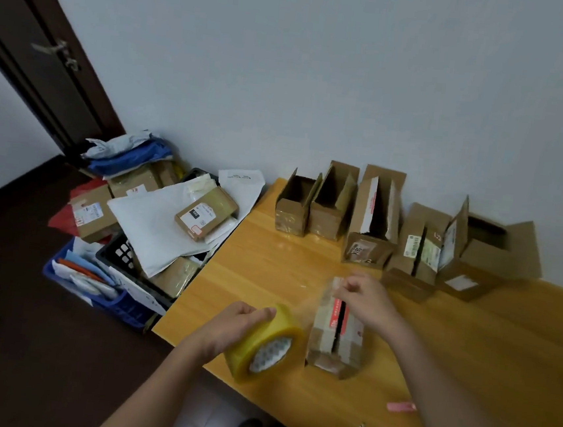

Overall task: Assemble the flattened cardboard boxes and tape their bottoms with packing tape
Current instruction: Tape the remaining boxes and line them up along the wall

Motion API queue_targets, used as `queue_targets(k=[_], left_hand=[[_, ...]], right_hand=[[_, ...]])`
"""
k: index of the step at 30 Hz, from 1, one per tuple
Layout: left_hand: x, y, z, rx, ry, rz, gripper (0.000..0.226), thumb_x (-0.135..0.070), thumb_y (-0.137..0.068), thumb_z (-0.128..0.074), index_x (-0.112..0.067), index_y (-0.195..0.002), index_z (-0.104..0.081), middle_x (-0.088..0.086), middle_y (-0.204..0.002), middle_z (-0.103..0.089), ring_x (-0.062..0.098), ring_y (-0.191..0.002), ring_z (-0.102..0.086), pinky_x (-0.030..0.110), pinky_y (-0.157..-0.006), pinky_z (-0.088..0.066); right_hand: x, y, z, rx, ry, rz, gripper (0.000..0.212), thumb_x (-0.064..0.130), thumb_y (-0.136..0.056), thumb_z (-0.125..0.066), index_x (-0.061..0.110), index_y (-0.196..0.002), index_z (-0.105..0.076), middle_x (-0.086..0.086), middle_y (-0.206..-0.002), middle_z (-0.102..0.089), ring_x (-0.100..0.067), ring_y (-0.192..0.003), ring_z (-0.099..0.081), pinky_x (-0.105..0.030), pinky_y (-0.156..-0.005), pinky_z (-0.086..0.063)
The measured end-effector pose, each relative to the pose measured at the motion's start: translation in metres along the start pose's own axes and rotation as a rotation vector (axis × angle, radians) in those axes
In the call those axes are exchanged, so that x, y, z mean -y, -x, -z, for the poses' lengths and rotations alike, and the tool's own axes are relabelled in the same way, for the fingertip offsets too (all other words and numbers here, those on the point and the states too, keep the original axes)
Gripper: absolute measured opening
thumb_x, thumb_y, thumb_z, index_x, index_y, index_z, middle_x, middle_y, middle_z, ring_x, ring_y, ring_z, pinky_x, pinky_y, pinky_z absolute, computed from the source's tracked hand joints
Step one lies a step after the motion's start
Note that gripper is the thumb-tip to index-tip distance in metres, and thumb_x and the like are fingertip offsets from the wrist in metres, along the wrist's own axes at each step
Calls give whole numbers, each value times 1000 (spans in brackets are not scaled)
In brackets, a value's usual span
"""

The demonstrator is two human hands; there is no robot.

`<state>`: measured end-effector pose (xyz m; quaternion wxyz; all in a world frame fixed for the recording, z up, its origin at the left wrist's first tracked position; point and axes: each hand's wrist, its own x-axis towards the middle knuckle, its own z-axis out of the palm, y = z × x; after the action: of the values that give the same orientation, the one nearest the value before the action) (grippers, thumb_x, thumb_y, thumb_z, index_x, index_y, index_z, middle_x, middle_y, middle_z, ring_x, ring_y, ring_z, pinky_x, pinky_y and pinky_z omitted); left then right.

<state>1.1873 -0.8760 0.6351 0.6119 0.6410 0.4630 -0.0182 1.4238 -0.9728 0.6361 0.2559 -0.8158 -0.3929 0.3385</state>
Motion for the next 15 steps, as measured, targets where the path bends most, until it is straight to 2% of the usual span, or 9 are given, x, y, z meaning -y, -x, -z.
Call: queue_targets(k=[1, 3, 5, 7, 9, 10, 13, 15], left_hand=[[1, 6, -5, -13, 22, 35, 44, -51, -90, -60, -8, -82, -59, -4, -67, -72, 7, -64, -68, 23, -68, -56], [8, 13, -13, -32, 70, 105, 66, -66, -75, -64, -6, -103, -62, 10, -92, -73, 22, -84, -71, 37, -83, -58], [9, 27, -23, -62, 92, 156, 77, -70, -70, -64, -6, -113, -60, 15, -104, -69, 30, -92, -69, 43, -87, -56], [10, 36, -39, -28, 98, 160, 73, -67, -75, -61, -2, -107, -67, 17, -99, -72, 32, -90, -70, 45, -89, -56], [9, 42, -55, -30, 71, 152, 67, -65, -81, -59, -2, -102, -70, 16, -94, -74, 31, -87, -71, 45, -88, -56], [7, 43, -62, -61, 65, 154, 60, -60, -86, -58, -3, -101, -70, 15, -94, -74, 30, -86, -71, 44, -86, -57], [-2, 43, -76, -157, 11, 126, 40, -51, -92, -57, -11, -90, -65, 9, -87, -72, 23, -78, -70, 33, -75, -59], [-10, 40, -80, -190, -50, 89, 41, -51, -90, -59, -12, -80, -64, 5, -79, -69, 18, -68, -66, 29, -66, -54]], right_hand=[[-4, 0, 1, 60, -31, -7, 28, 27, -93, -62, 16, -67, -61, -6, -141, -49, -20, -138, -35, -40, -111, -29], [-10, 3, 4, 151, -61, 1, 24, 30, -94, -61, 12, -79, -68, -3, -153, -35, -22, -145, -24, -42, -113, -24], [-15, 6, 4, 186, -59, 19, 27, 32, -95, -59, 10, -85, -68, 1, -147, -38, -26, -138, -35, -37, -102, -36], [-21, 7, 5, 186, -54, 46, 28, 33, -96, -57, 10, -82, -65, 2, -128, -48, -22, -114, -52, -30, -82, -44], [-26, 9, 8, 187, -40, 61, 28, 32, -97, -56, 11, -80, -62, 0, -108, -55, -16, -87, -56, -24, -64, -41], [-29, 12, 11, 193, -35, 64, 27, 32, -97, -56, 11, -82, -62, -2, -100, -58, -15, -80, -56, -23, -61, -40], [-42, 21, 20, 177, -45, 37, 25, 31, -97, -55, 11, -85, -64, -2, -89, -64, -13, -75, -59, -23, -58, -42], [-50, 29, 25, 126, -50, -1, 22, 30, -97, -55, 16, -84, -65, 1, -89, -65, -11, -77, -61, -23, -59, -45]])
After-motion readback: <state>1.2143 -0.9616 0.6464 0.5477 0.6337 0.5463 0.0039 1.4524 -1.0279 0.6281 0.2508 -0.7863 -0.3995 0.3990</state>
